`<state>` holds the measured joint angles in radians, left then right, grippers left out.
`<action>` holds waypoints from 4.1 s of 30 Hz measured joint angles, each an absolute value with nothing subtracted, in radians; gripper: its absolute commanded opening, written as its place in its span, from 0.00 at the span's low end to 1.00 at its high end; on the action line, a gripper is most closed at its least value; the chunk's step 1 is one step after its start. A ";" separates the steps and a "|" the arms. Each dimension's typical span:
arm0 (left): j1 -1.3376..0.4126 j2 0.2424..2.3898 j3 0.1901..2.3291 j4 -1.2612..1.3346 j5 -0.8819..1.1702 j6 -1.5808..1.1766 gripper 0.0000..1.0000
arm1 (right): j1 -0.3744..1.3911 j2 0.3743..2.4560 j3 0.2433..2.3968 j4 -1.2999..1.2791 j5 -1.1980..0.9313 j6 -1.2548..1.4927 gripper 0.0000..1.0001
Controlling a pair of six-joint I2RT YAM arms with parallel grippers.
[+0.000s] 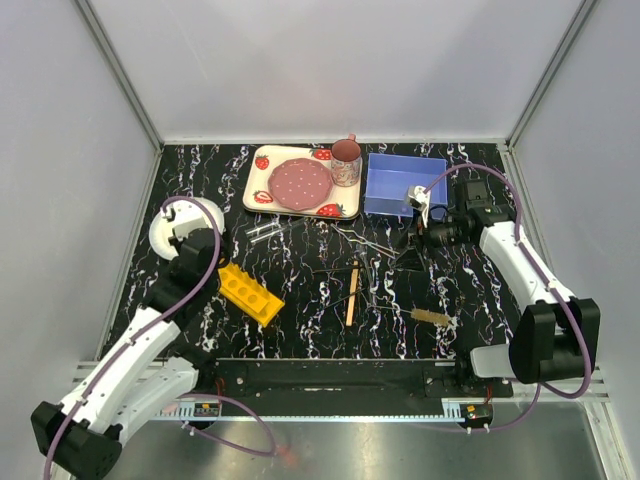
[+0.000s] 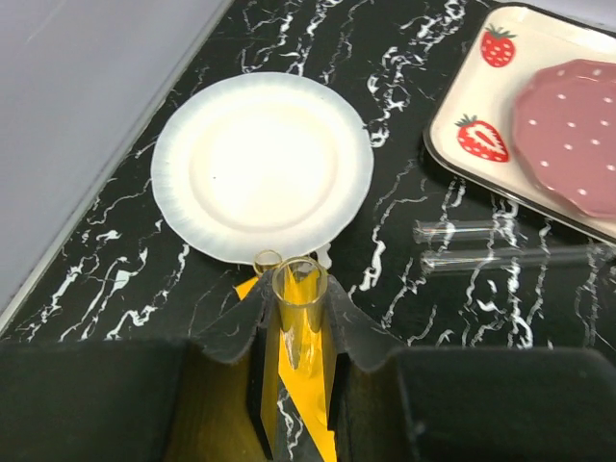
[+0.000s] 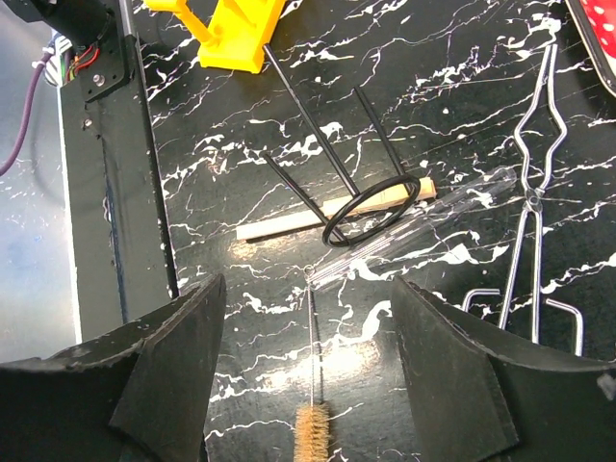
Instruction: Organize the chemistry lab equipment
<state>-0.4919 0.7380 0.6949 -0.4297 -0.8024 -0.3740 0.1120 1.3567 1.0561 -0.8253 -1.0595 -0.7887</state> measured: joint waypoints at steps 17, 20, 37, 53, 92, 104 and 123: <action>-0.430 0.745 0.653 -0.369 -0.785 -0.375 0.09 | 0.073 1.347 1.026 -0.804 -1.097 -0.809 0.75; -0.430 0.731 0.652 -0.369 -0.782 -0.382 0.09 | 0.071 1.347 1.026 -0.804 -1.103 -0.809 0.75; -0.430 0.729 0.570 -0.363 -0.751 -0.427 0.09 | 0.071 1.347 1.026 -0.804 -1.113 -0.812 0.76; -0.430 0.769 0.480 -0.295 -0.730 -0.482 0.16 | 0.071 1.348 1.026 -0.805 -1.112 -0.813 0.76; -0.430 0.814 0.477 -0.244 -0.739 -0.415 0.24 | 0.069 1.350 1.026 -0.805 -1.119 -0.819 0.77; -0.430 0.806 0.464 -0.239 -0.747 -0.416 0.29 | 0.064 1.350 1.026 -0.805 -1.120 -0.824 0.77; -0.430 0.727 0.513 -0.354 -0.740 -0.442 0.47 | 0.064 1.350 1.026 -0.809 -1.120 -0.831 0.77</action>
<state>-0.4305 0.7265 0.5125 -0.3538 -0.7399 -0.4416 0.0643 1.3499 1.0260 -0.8085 -1.1202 -0.8307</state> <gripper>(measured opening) 0.431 0.765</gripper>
